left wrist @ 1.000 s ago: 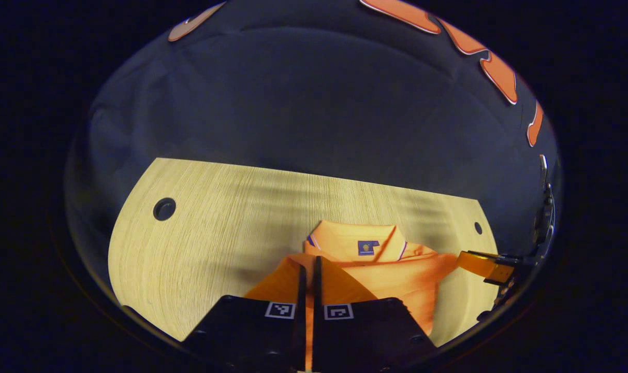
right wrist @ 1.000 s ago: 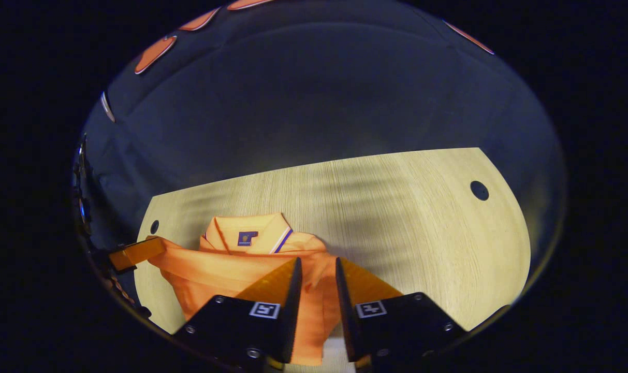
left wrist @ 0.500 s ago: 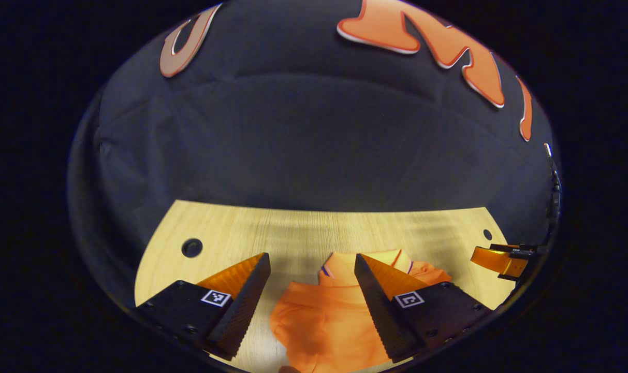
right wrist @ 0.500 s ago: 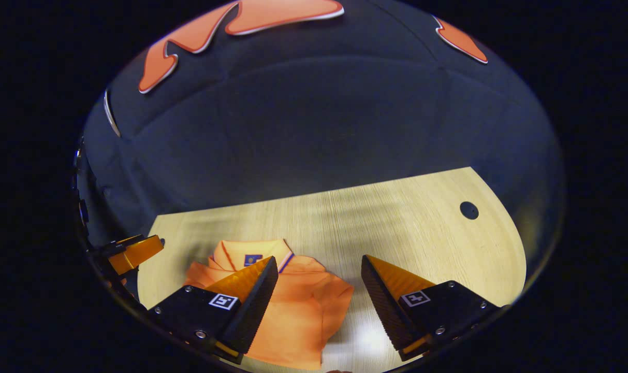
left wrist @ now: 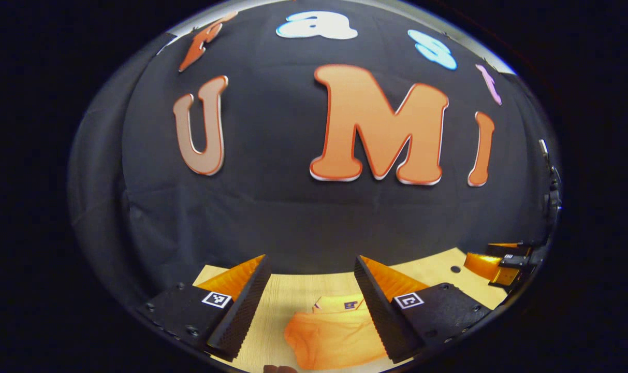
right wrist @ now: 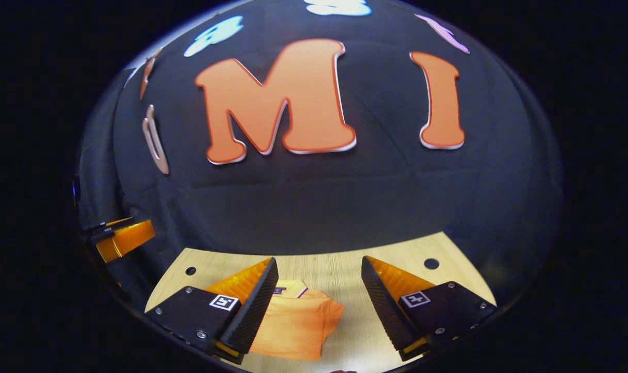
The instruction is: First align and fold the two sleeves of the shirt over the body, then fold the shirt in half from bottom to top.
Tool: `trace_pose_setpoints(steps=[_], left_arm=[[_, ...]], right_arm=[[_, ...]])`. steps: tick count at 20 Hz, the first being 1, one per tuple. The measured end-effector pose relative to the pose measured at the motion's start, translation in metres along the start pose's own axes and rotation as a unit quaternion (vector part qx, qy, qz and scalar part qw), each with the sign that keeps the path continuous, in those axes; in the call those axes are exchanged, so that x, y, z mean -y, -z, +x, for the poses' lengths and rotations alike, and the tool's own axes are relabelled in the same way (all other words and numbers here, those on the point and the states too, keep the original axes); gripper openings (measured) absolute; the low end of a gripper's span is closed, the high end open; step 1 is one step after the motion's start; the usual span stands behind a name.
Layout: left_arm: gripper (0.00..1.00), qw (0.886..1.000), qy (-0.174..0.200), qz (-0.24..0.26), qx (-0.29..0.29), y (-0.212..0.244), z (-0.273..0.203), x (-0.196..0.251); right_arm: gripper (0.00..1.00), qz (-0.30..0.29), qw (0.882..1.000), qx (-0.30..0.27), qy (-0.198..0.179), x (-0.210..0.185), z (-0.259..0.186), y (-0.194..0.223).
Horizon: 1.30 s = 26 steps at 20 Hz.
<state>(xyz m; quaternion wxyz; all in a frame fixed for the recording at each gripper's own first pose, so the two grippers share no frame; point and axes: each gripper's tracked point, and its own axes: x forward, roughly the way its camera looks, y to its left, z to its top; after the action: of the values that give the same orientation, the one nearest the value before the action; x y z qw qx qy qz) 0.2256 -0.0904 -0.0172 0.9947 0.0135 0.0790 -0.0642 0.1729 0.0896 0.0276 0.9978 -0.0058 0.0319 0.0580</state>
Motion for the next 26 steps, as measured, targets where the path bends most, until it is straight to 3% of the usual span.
trace_pose_setpoints(steps=[4,8,11,17,18,23,26], left_arm=[[0.98,0.997,-0.024,-0.008,0.077,-0.039,-0.086,-0.008],[0.98,0.993,-0.041,-0.016,0.11,-0.02,-0.165,-0.013],[0.98,0.992,-0.049,-0.025,0.114,-0.005,-0.212,-0.016],[1.0,0.987,-0.071,-0.034,0.14,0.0,-0.241,-0.029],[0.95,0.988,-0.069,-0.034,0.132,0.004,-0.24,-0.026],[0.98,0.989,-0.074,-0.059,0.117,0.016,-0.233,-0.036],[0.98,0.988,-0.084,-0.049,0.119,0.013,-0.226,-0.051]], right_arm=[[0.98,-0.033,0.997,0.067,-0.009,-0.018,-0.067,-0.03],[0.98,-0.045,0.994,0.097,-0.021,-0.033,-0.127,-0.029],[0.98,-0.019,0.993,0.111,-0.038,-0.043,-0.162,-0.021],[0.98,-0.033,0.992,0.114,-0.046,-0.042,-0.178,-0.007],[0.98,-0.027,0.992,0.114,-0.044,-0.038,-0.181,-0.003],[0.98,0.003,0.993,0.104,-0.055,-0.034,-0.172,0.008],[0.98,-0.008,0.993,0.114,-0.039,-0.03,-0.169,0.003]])
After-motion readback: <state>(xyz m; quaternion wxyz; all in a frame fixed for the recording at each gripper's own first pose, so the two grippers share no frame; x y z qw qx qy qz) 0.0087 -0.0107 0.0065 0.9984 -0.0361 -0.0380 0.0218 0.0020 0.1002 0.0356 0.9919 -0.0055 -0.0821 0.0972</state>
